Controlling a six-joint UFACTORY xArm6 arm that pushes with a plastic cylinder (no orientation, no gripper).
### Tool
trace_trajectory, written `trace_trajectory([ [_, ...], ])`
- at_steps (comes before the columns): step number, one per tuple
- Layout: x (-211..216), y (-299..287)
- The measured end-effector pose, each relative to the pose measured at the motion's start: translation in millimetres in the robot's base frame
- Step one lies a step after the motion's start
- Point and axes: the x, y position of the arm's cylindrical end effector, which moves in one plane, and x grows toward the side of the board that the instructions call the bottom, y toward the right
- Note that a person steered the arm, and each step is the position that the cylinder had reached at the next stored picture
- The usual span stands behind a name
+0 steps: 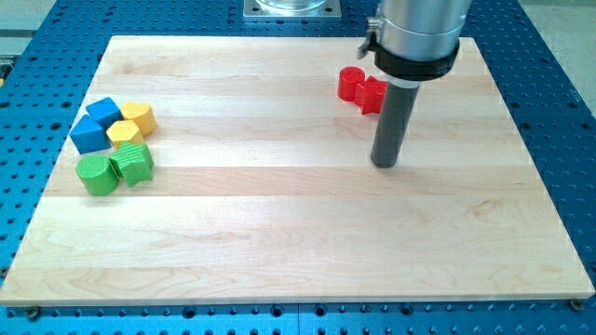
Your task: Slide the red blocks towards the top left of the board
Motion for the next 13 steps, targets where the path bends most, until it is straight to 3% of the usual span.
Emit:
trace_trajectory([
  [2,-37,34],
  [5,-100,12],
  [7,-102,28],
  [8,-118,11],
  [11,-172,-117],
  [13,-173,-104],
])
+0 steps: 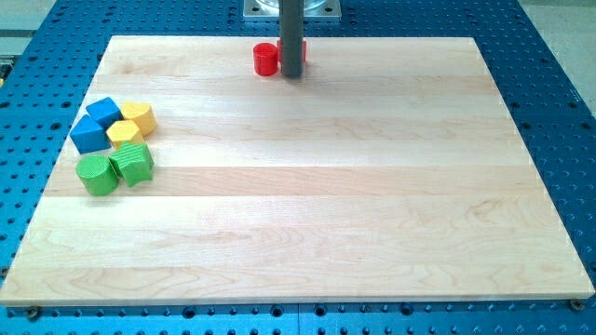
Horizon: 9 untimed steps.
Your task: Slide the red blocks towards the top left of the board
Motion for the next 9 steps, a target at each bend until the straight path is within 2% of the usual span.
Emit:
trace_trajectory([
  [1,6,37],
  [2,-8,60],
  [3,-42,43],
  [4,-44,1],
  [5,-43,-30],
  [8,-15,-69],
  [9,-15,-104],
])
